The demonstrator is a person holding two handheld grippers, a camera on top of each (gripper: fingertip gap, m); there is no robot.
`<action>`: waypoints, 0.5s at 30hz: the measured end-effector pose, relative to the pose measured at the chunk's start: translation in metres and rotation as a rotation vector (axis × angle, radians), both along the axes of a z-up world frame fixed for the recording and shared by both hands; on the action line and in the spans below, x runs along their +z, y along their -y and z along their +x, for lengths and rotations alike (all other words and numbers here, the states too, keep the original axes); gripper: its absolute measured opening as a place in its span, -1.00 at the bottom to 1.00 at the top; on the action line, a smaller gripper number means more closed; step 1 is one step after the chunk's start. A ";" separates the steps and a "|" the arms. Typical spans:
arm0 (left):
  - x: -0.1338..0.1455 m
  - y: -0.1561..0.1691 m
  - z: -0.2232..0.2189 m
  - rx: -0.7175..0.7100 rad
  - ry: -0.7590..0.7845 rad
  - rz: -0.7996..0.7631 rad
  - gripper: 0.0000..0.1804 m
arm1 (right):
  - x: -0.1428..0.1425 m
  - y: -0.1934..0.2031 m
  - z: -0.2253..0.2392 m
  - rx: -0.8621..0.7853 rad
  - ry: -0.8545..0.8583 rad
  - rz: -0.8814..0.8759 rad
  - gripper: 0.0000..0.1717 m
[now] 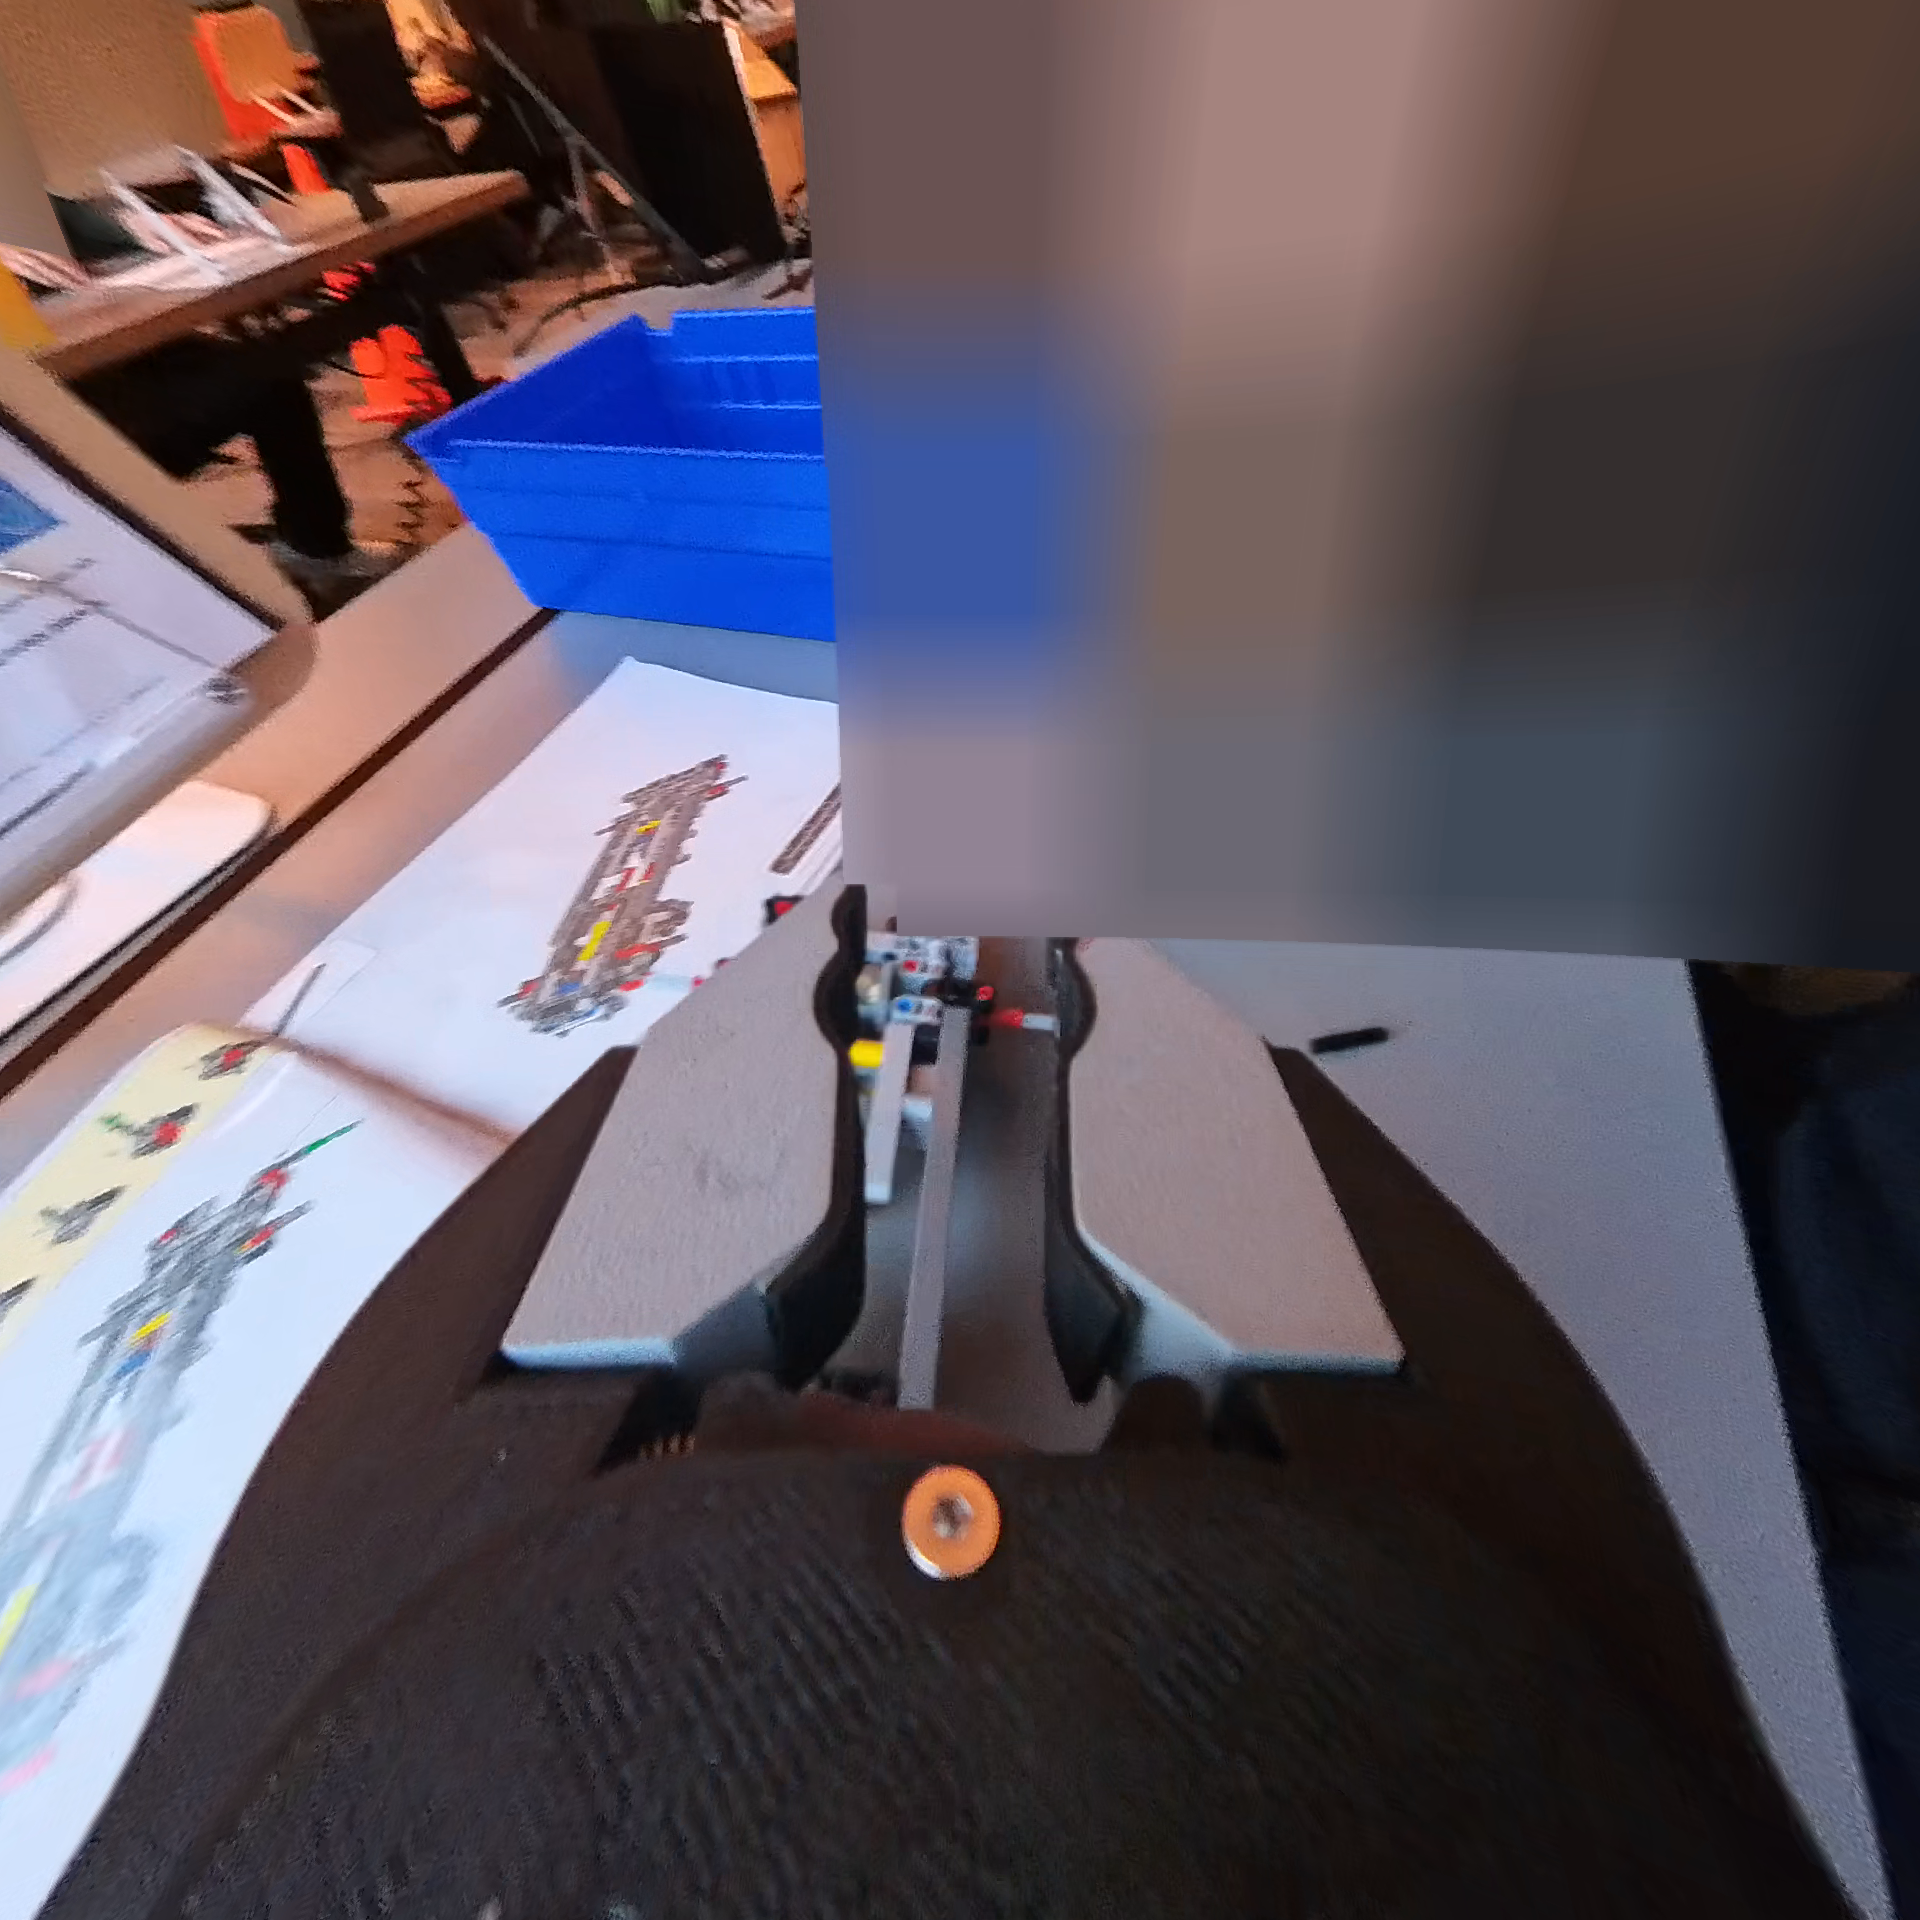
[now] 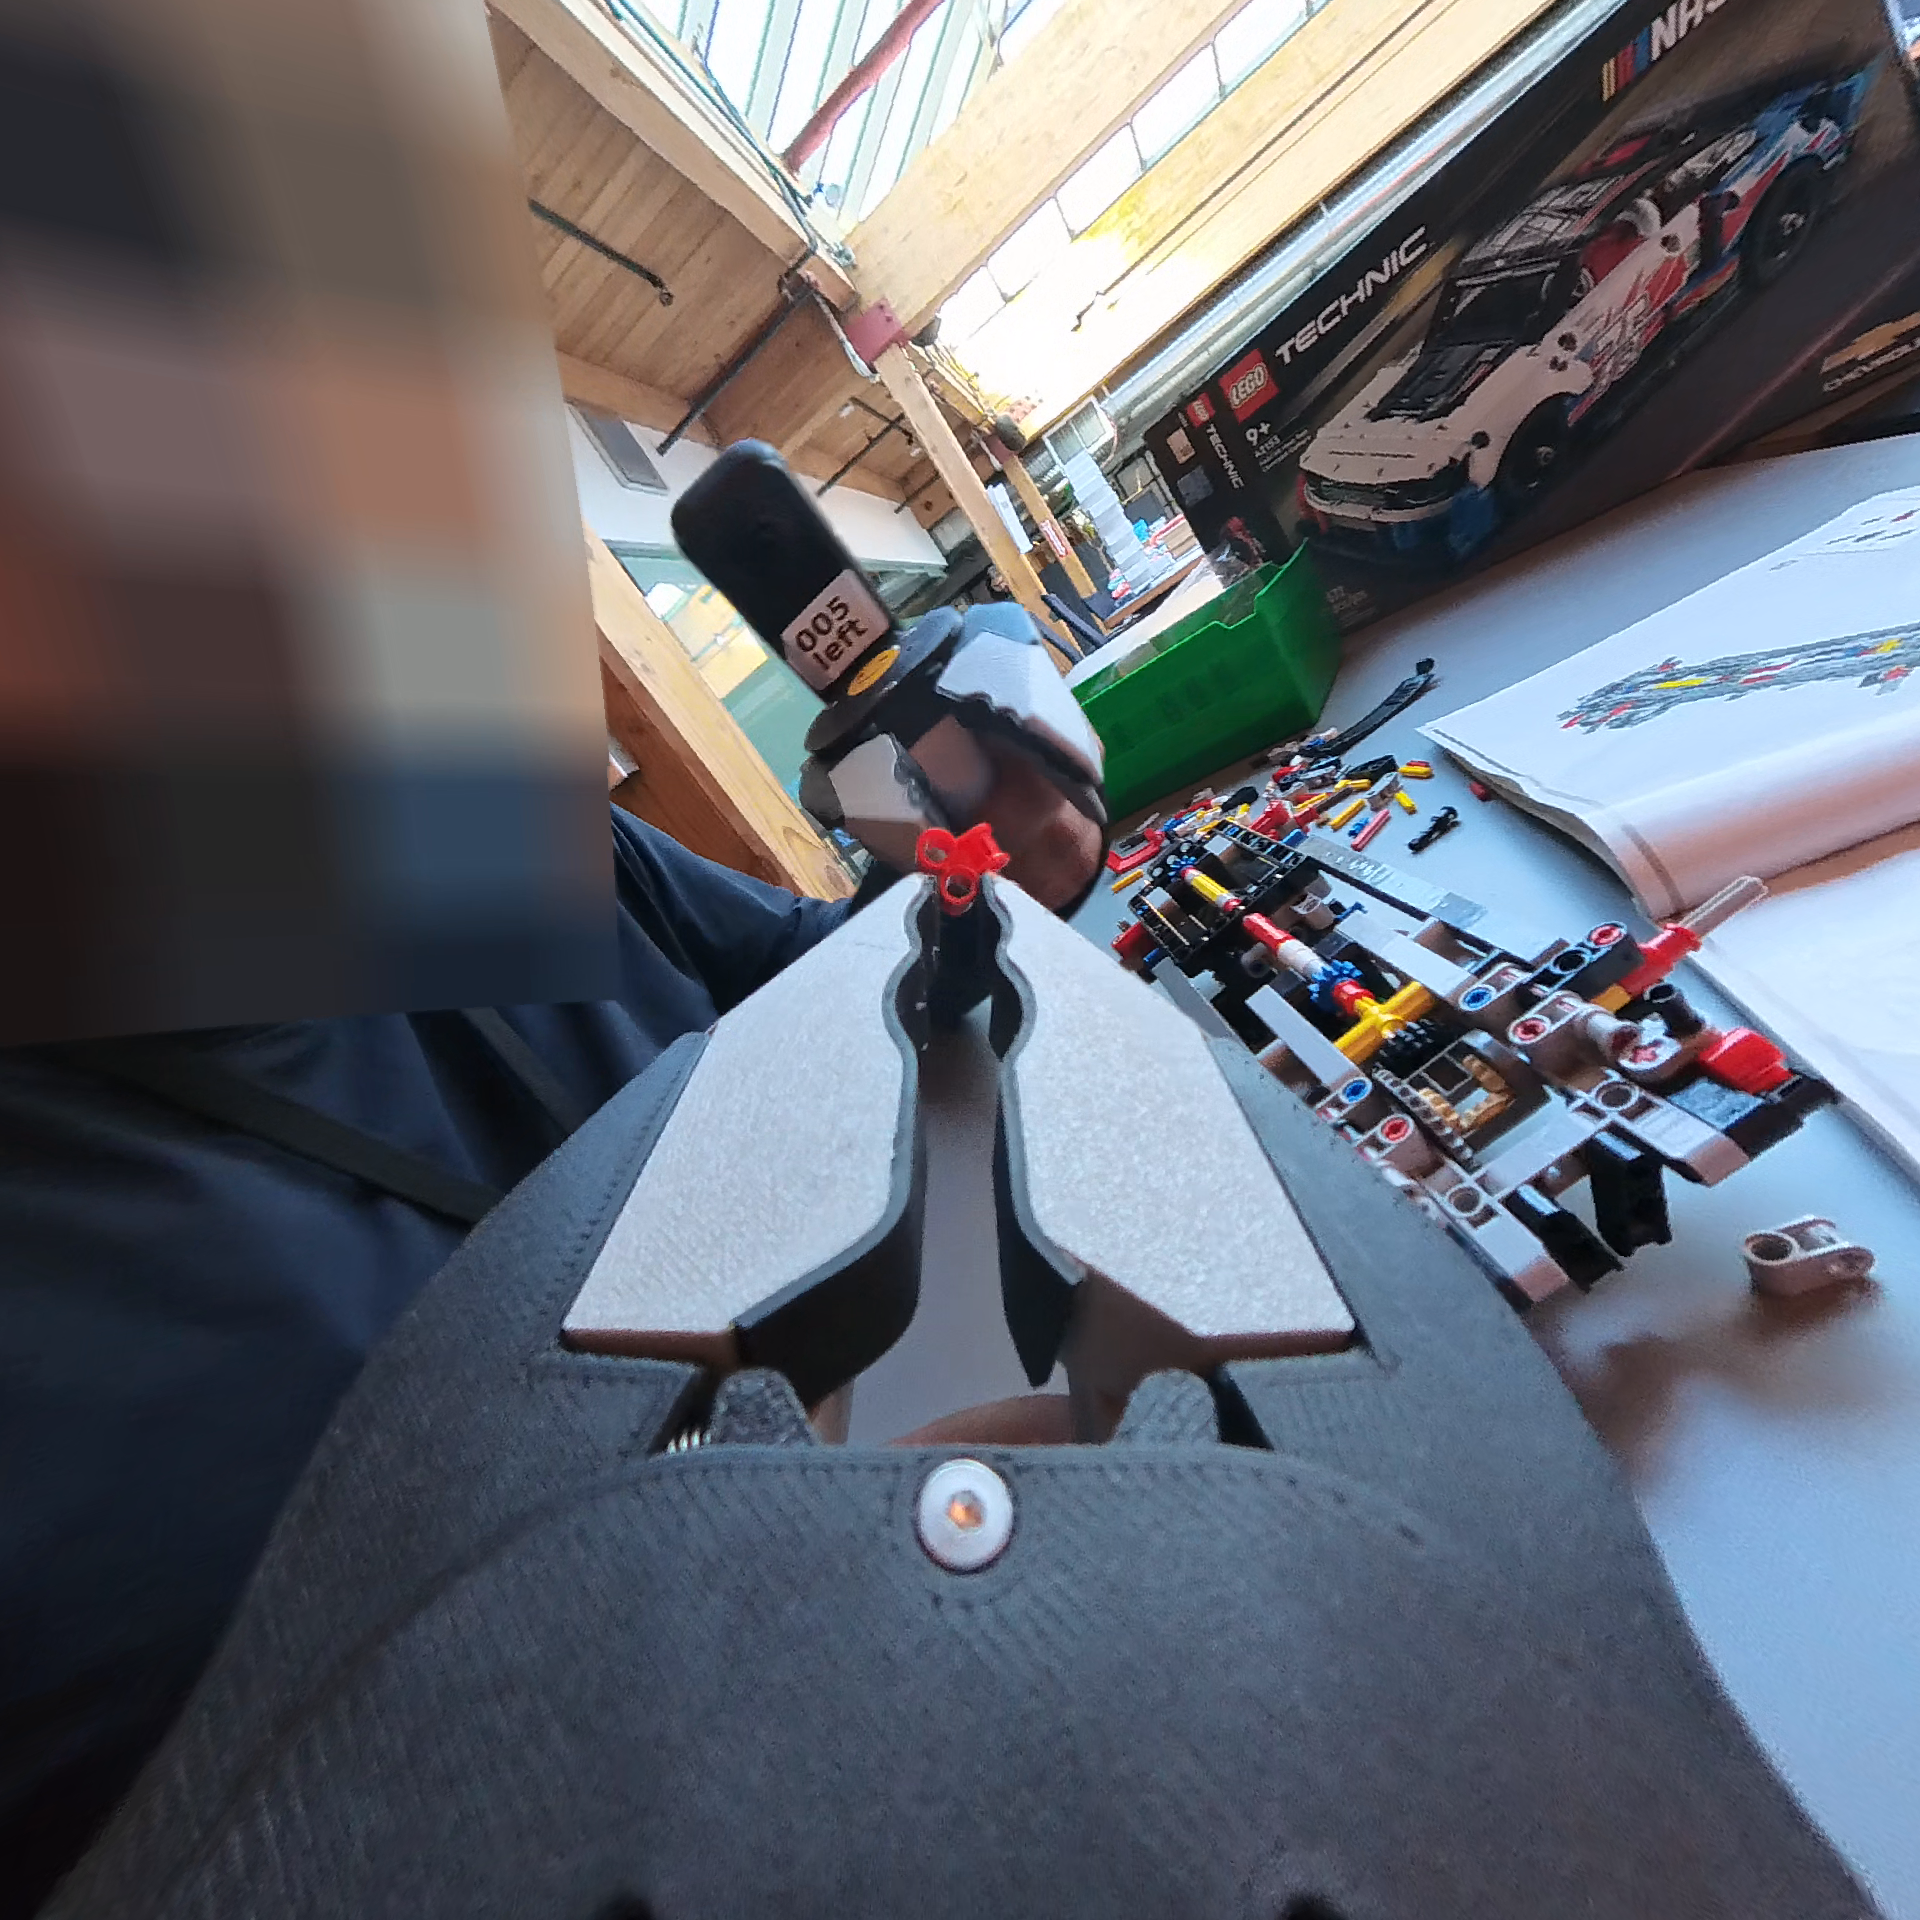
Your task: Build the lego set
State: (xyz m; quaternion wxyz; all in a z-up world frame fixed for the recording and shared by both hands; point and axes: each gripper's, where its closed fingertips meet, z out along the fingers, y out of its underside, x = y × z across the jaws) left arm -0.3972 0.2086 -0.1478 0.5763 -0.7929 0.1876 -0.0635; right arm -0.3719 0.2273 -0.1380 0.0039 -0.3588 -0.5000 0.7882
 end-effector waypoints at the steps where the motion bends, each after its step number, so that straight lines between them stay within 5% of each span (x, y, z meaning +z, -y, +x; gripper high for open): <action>1: -0.002 -0.003 0.007 -0.030 0.016 -0.015 -0.64 | 0.000 0.000 0.001 0.004 0.000 0.002 -0.96; 8: -0.008 -0.022 0.019 -0.089 0.035 -0.038 -0.62 | 0.001 0.007 0.008 0.063 0.036 -0.008 -0.96; 12: -0.024 -0.028 -0.006 0.026 -0.154 -0.036 -0.69 | 0.002 0.005 0.012 0.100 0.059 -0.016 -0.96; 15: -0.035 -0.017 0.004 -0.053 -0.172 -0.063 -0.76 | -0.001 -0.004 0.011 0.079 0.072 0.000 -0.96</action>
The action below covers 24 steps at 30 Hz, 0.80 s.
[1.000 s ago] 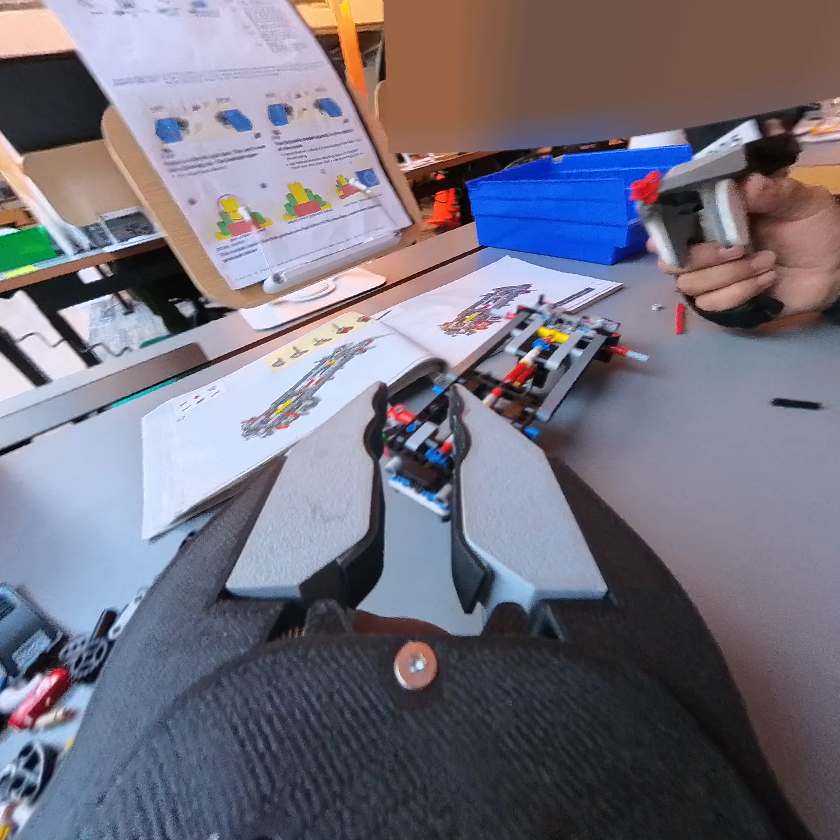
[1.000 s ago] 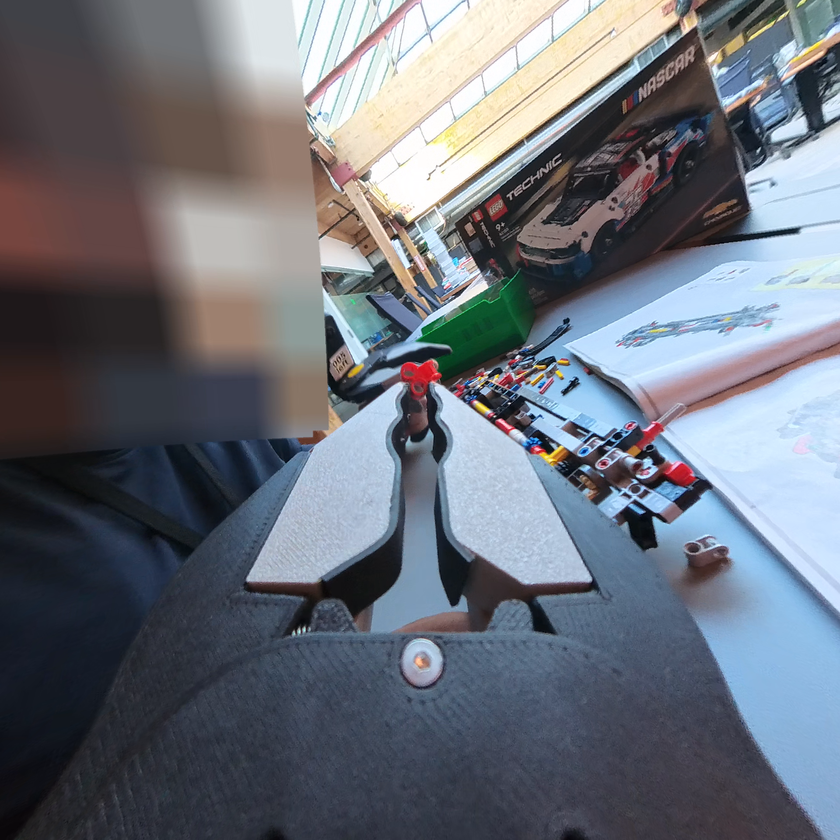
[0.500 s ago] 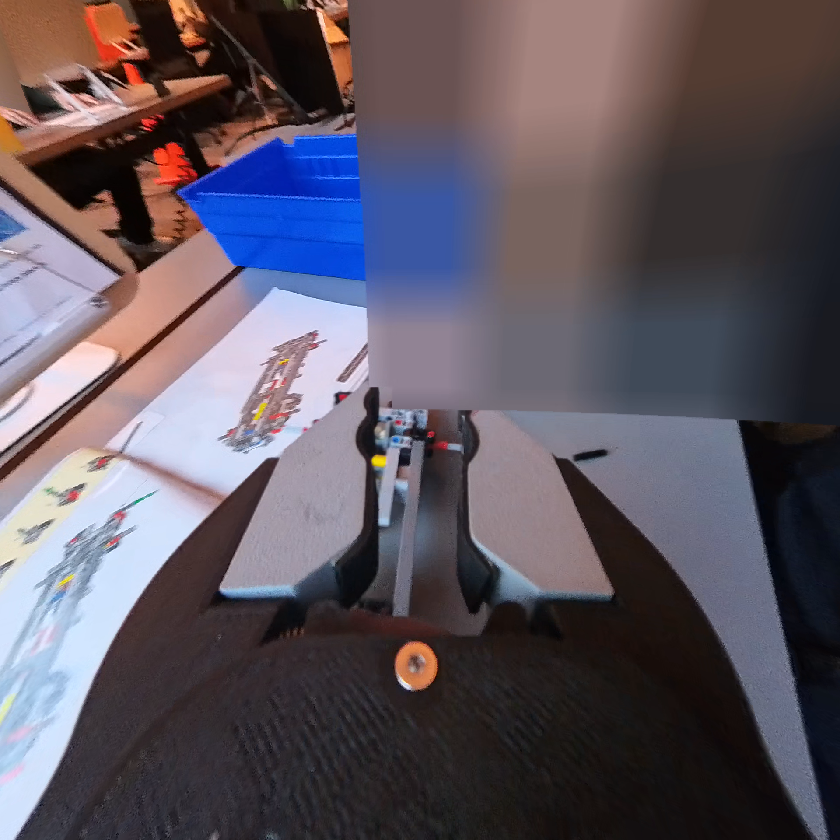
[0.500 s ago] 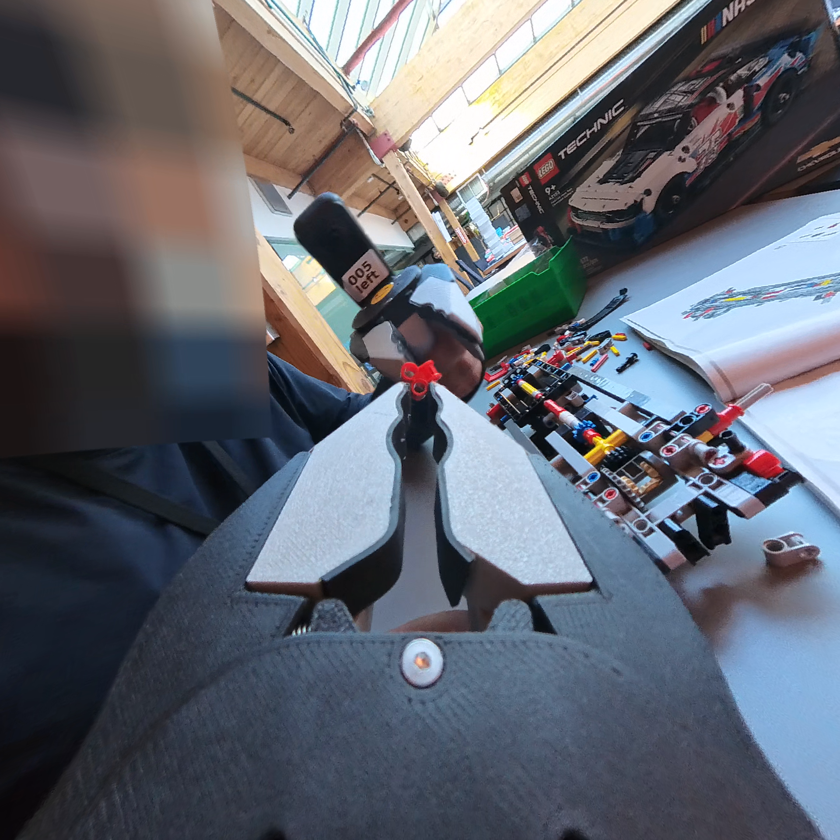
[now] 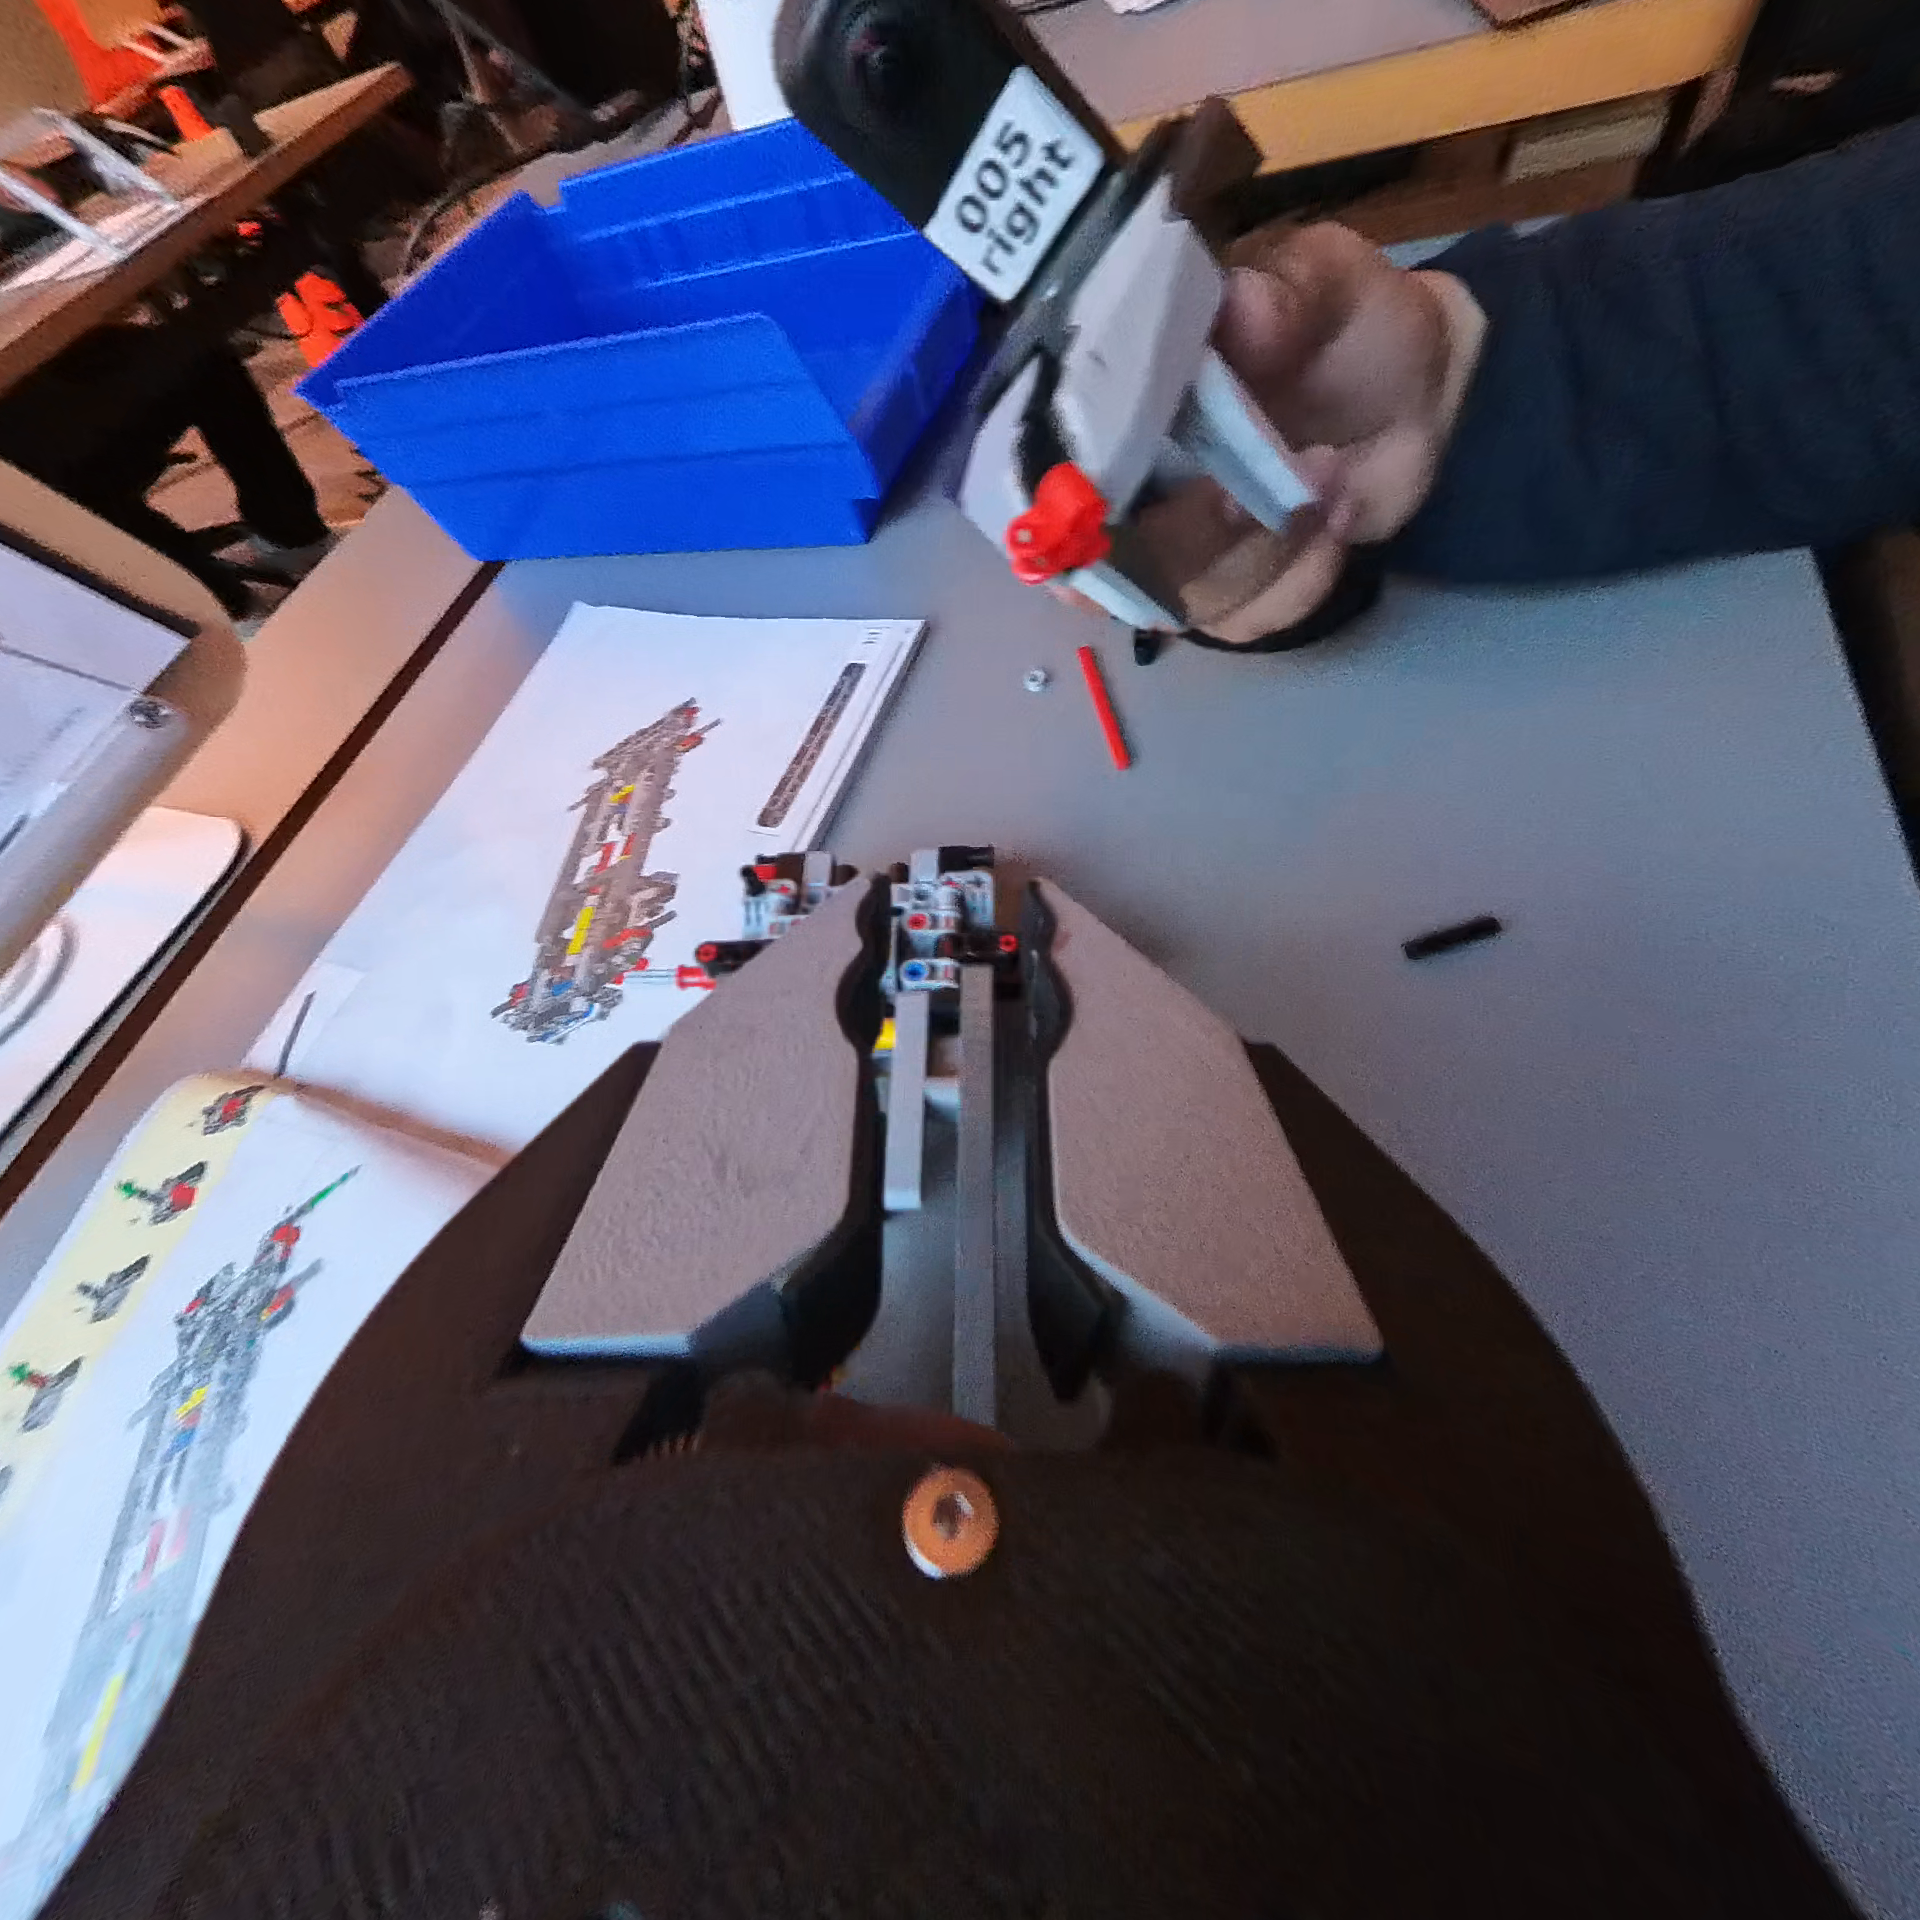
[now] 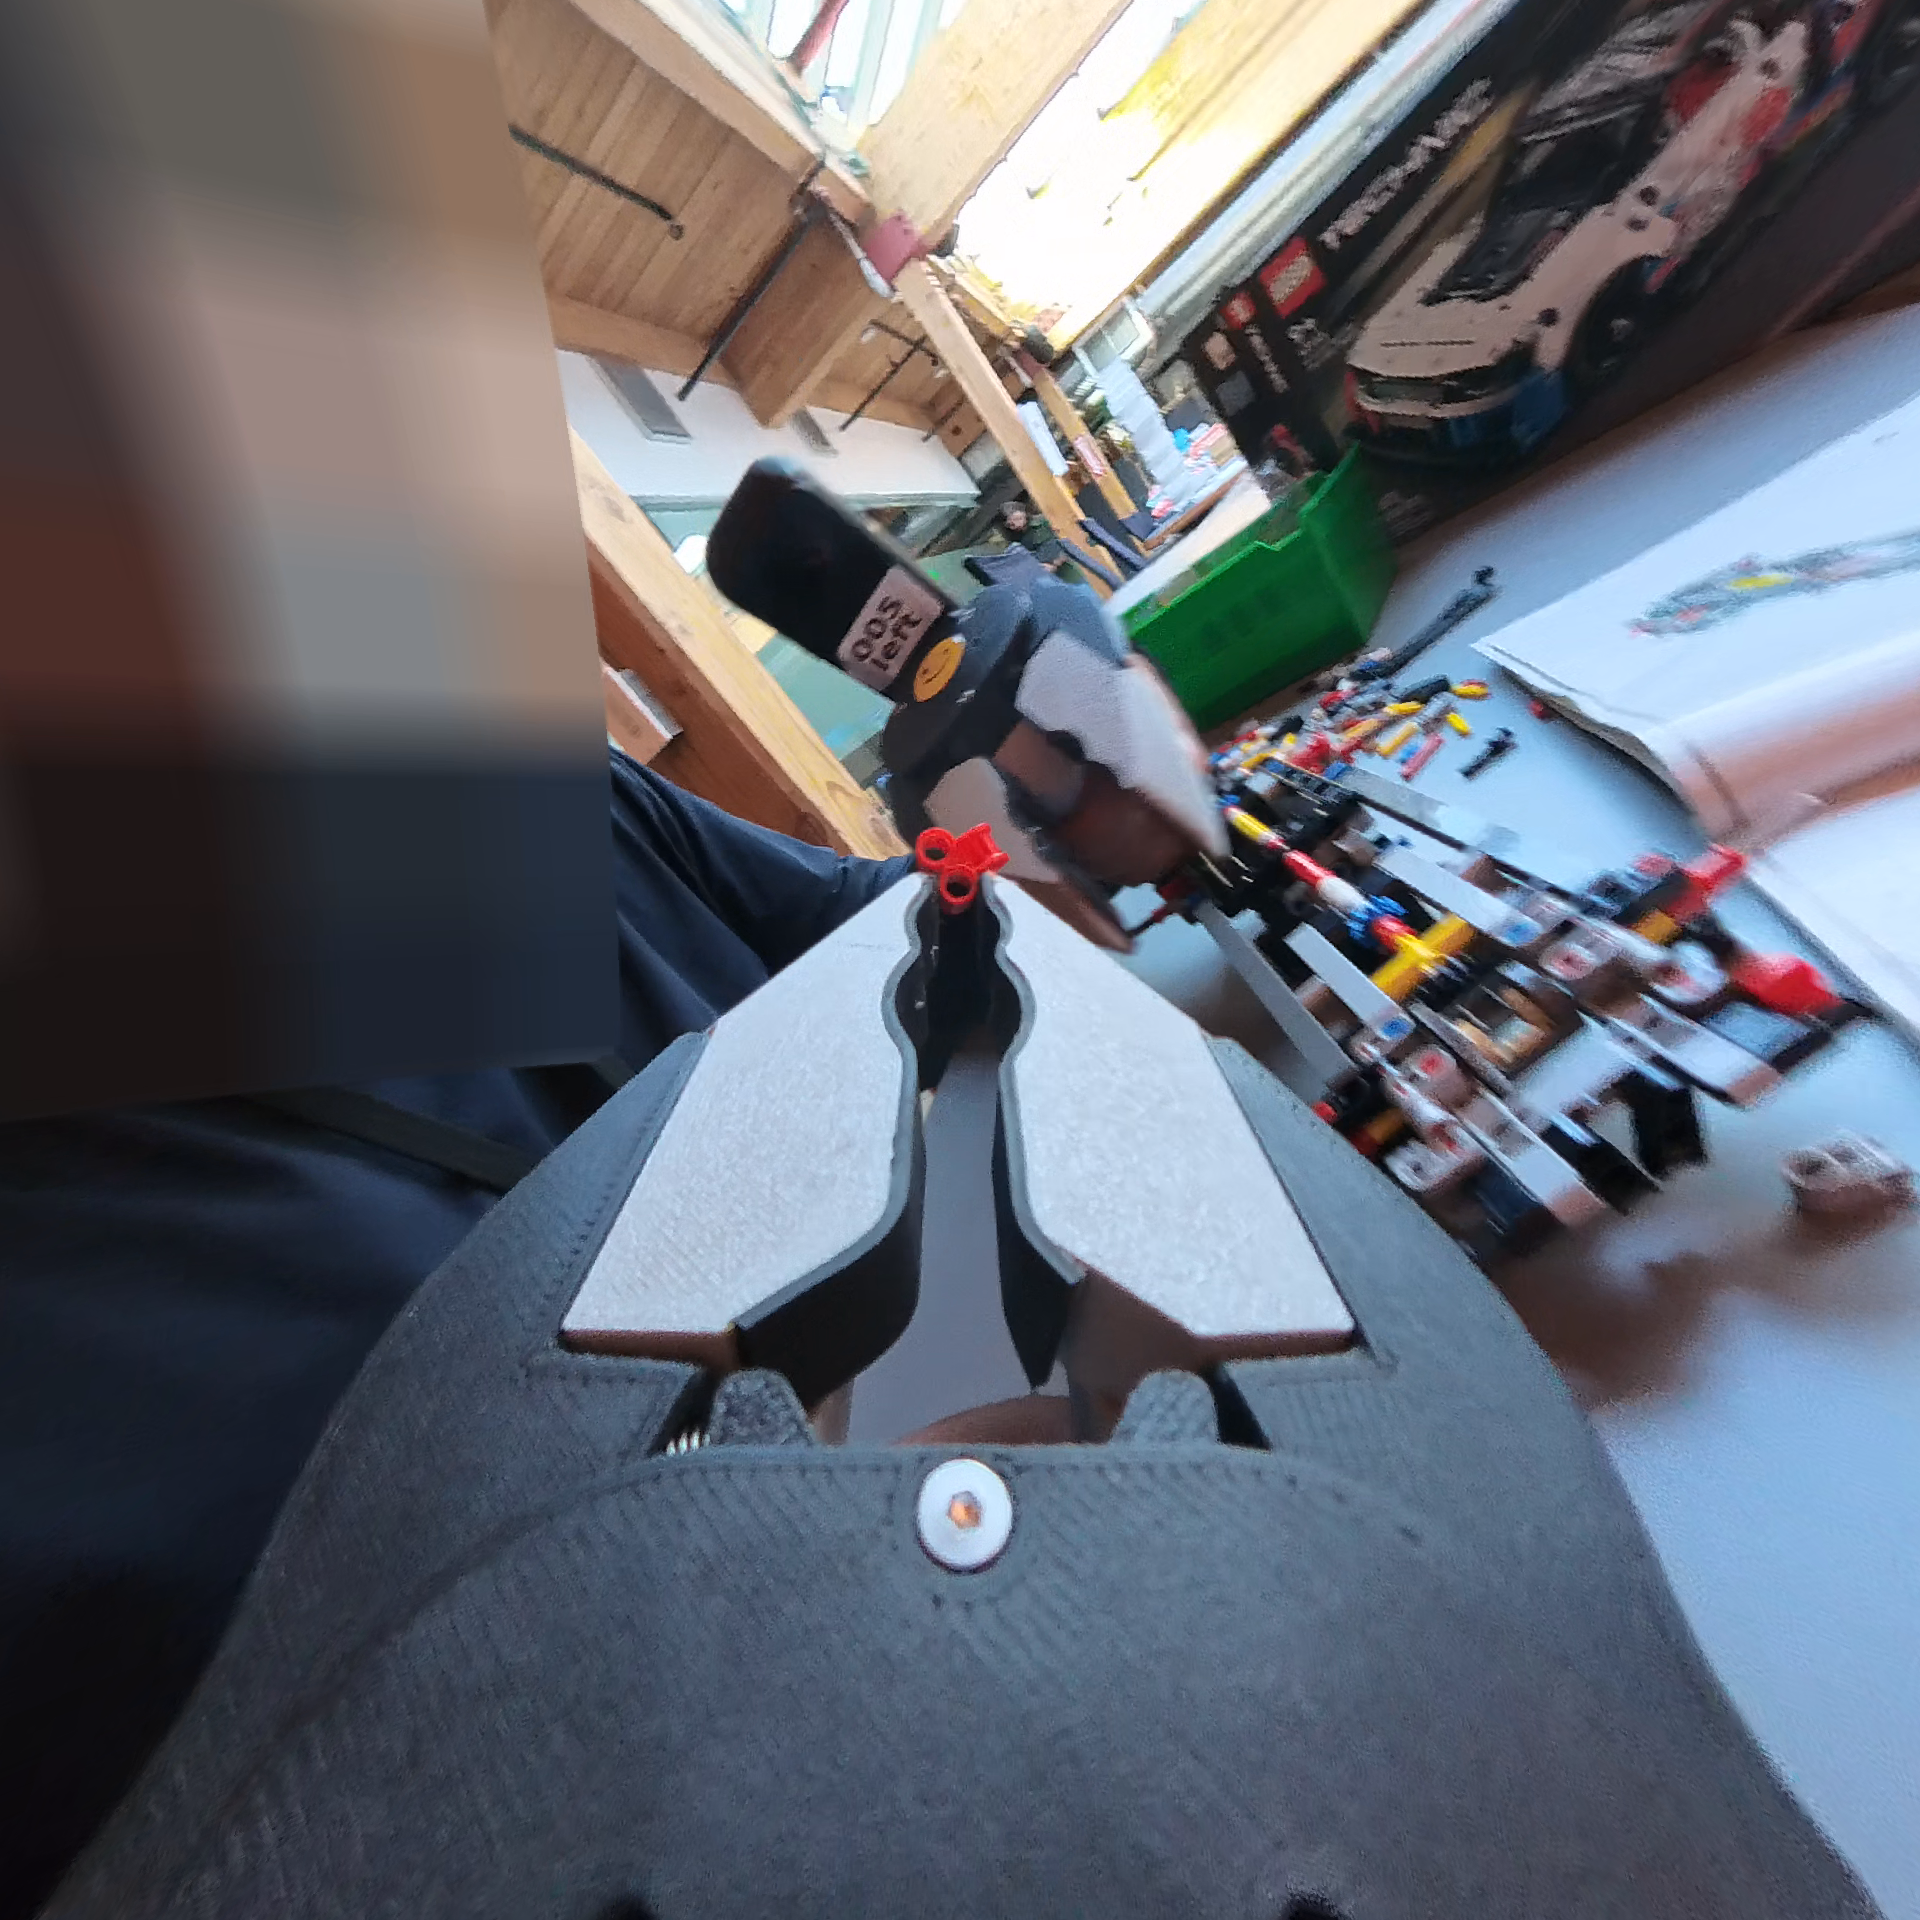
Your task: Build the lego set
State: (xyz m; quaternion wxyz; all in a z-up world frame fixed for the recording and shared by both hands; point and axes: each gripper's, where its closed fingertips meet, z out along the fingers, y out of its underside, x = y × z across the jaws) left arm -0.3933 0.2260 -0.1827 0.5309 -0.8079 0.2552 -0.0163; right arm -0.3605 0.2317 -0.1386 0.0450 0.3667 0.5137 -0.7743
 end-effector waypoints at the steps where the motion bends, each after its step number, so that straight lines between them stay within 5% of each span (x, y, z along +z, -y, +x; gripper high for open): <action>1: -0.001 0.001 0.002 -0.011 -0.001 0.000 -0.76 | -0.002 -0.004 -0.001 -0.004 0.022 -0.013 -0.95; 17: 0.010 0.011 0.044 -0.110 -0.048 0.035 -0.74 | -0.018 0.026 0.008 0.154 0.100 0.014 -0.96; 24: 0.013 0.015 0.049 -0.152 0.048 0.025 -0.78 | -0.022 0.037 0.014 0.208 0.118 0.022 -0.96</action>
